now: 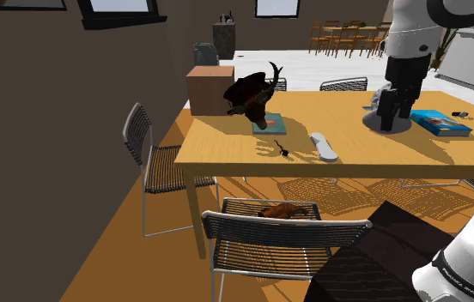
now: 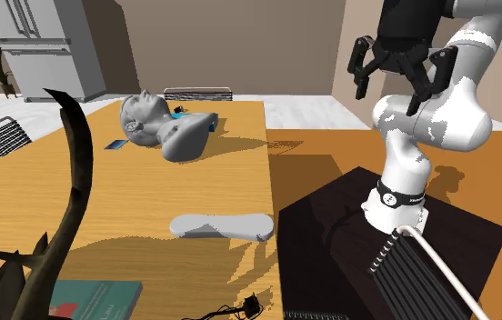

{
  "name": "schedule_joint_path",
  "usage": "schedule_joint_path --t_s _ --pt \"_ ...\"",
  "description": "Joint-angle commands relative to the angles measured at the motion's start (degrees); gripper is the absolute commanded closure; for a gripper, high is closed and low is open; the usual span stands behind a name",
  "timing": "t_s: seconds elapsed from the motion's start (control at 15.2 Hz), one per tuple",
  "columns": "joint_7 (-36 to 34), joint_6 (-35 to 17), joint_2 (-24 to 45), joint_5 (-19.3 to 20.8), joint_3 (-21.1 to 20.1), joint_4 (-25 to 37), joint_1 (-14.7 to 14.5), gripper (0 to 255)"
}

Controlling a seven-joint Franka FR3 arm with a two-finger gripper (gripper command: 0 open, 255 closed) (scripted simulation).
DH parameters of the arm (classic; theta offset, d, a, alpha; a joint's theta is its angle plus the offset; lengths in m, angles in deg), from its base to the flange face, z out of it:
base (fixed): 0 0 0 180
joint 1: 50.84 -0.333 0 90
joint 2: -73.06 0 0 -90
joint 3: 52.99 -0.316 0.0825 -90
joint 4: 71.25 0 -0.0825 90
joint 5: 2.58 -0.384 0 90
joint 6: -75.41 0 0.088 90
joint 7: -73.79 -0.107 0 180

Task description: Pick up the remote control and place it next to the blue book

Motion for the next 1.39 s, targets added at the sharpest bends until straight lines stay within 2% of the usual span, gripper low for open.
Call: schedule_joint_path --t_s 0.0,0.66,1.32 --pt "0.0 0.0 0.0 0.0 0.0 0.0 0.0 0" --pt "-6.0 -19.5 14.9 0.1 2.5 -1.6 4.8 0" --pt "-10.7 -35.5 33.2 -0.8 5.7 3.7 8.7 0"
